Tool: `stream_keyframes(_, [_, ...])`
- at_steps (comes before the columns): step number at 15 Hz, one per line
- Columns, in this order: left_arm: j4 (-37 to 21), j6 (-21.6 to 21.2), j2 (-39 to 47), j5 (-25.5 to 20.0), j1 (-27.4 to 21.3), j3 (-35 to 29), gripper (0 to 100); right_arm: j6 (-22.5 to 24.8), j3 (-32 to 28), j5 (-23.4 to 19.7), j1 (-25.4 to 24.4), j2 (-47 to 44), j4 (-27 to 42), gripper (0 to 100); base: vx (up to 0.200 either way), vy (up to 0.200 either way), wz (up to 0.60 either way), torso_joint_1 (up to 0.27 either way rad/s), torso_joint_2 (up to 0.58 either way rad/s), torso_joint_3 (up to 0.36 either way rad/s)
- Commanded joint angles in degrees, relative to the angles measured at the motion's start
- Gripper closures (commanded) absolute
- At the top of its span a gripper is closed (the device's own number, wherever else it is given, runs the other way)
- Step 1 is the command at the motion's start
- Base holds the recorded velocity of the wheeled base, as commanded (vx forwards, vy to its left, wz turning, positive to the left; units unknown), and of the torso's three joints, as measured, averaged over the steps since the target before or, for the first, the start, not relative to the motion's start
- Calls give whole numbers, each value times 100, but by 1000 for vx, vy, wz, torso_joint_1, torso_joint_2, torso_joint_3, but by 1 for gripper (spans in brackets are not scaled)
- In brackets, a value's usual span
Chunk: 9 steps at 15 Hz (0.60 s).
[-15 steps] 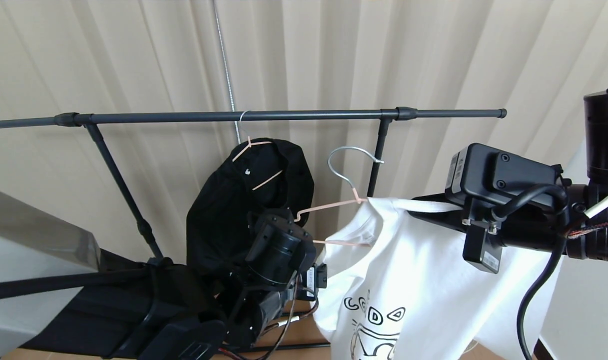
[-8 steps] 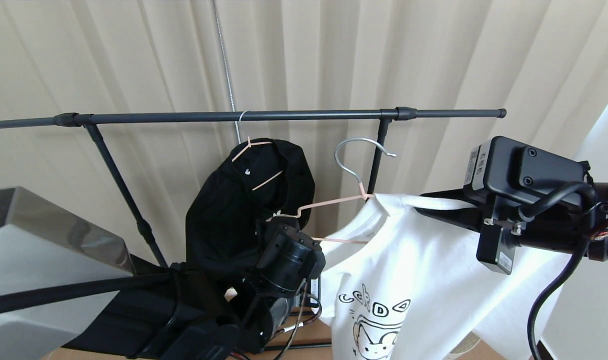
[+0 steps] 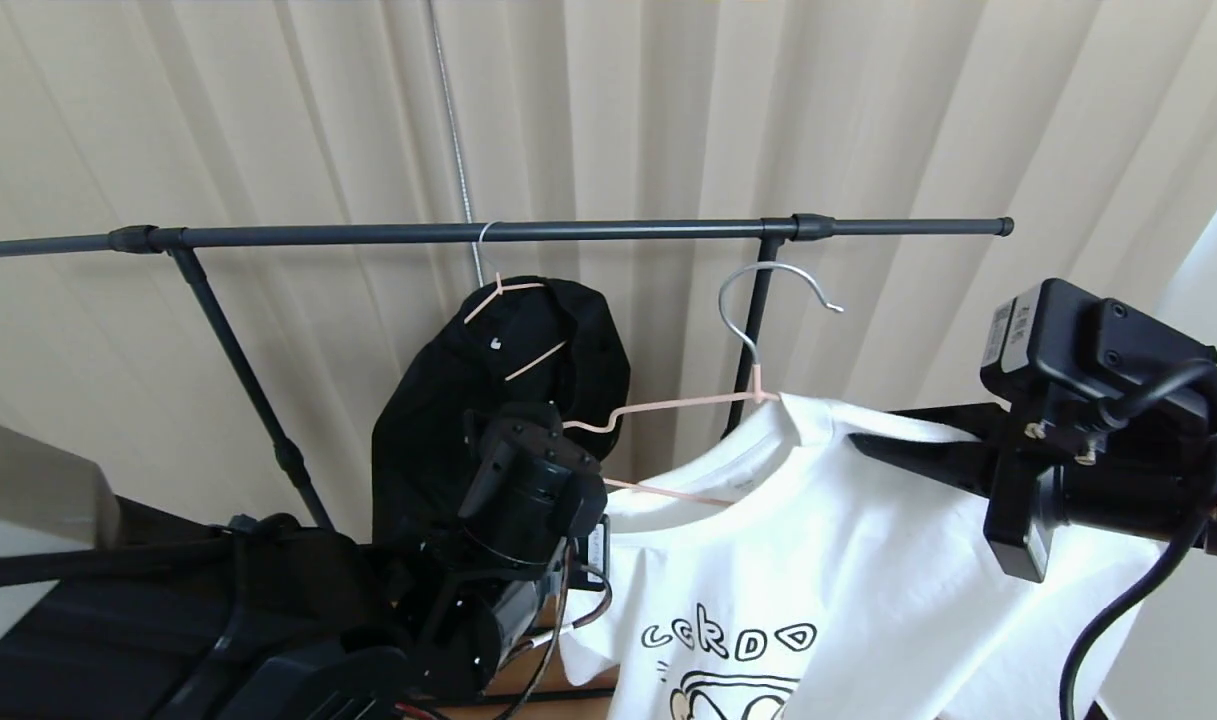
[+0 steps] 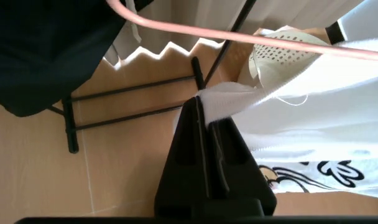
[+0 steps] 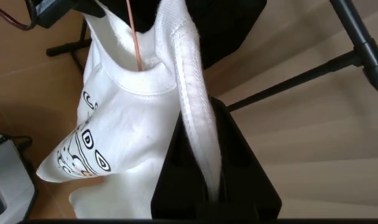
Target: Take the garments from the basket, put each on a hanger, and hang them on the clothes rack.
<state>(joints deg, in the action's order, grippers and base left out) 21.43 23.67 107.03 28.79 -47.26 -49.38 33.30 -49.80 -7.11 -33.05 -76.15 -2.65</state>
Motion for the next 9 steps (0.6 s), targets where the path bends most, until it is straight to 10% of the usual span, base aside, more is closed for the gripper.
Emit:
stream_keyframes(1, [1, -30, -332, 21, 86, 34, 100, -202, 383, -353, 281, 285, -166, 100, 0, 0, 0, 0, 0, 0])
stream_keyframes(9, [10, -179, -526, 109, 376, 219, 100, -764, 1526, -441, 378, 523, -1484, 100, 0, 0, 0, 0, 0, 0])
